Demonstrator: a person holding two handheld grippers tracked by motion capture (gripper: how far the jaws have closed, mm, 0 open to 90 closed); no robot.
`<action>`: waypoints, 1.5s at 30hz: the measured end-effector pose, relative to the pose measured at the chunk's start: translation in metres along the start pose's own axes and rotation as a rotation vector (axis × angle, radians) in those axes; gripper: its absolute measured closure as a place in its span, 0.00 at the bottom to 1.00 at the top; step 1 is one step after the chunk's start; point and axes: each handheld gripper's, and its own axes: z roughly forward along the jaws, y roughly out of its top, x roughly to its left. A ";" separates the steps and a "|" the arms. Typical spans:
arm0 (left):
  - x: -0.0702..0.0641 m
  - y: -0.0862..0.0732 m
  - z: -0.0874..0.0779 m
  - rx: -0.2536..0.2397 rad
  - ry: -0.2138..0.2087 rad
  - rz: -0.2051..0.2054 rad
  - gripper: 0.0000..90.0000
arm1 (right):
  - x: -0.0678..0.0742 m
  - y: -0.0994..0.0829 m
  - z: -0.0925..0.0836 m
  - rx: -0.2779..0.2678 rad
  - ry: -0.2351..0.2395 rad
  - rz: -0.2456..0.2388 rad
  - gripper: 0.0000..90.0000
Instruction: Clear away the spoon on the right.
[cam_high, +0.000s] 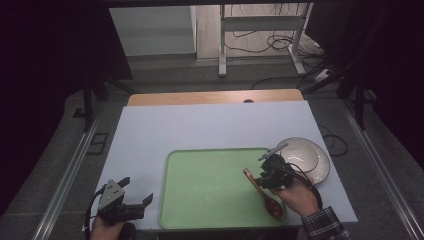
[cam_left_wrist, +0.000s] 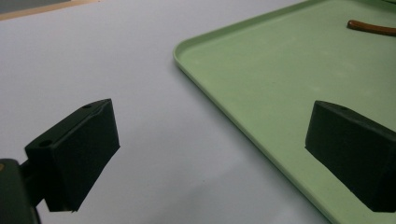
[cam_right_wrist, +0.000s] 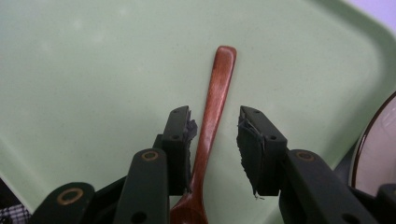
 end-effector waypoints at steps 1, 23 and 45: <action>0.000 0.000 0.000 0.000 0.000 0.000 0.03 | 0.000 -0.001 -0.001 -0.013 -0.002 0.000 0.71; 0.001 0.000 0.000 -0.003 -0.003 -0.003 0.03 | 0.021 -0.031 0.014 -0.141 0.008 -0.049 0.99; 0.000 0.000 -0.001 -0.005 -0.007 0.004 0.03 | 0.014 -0.042 0.028 -0.107 -0.033 -0.039 0.99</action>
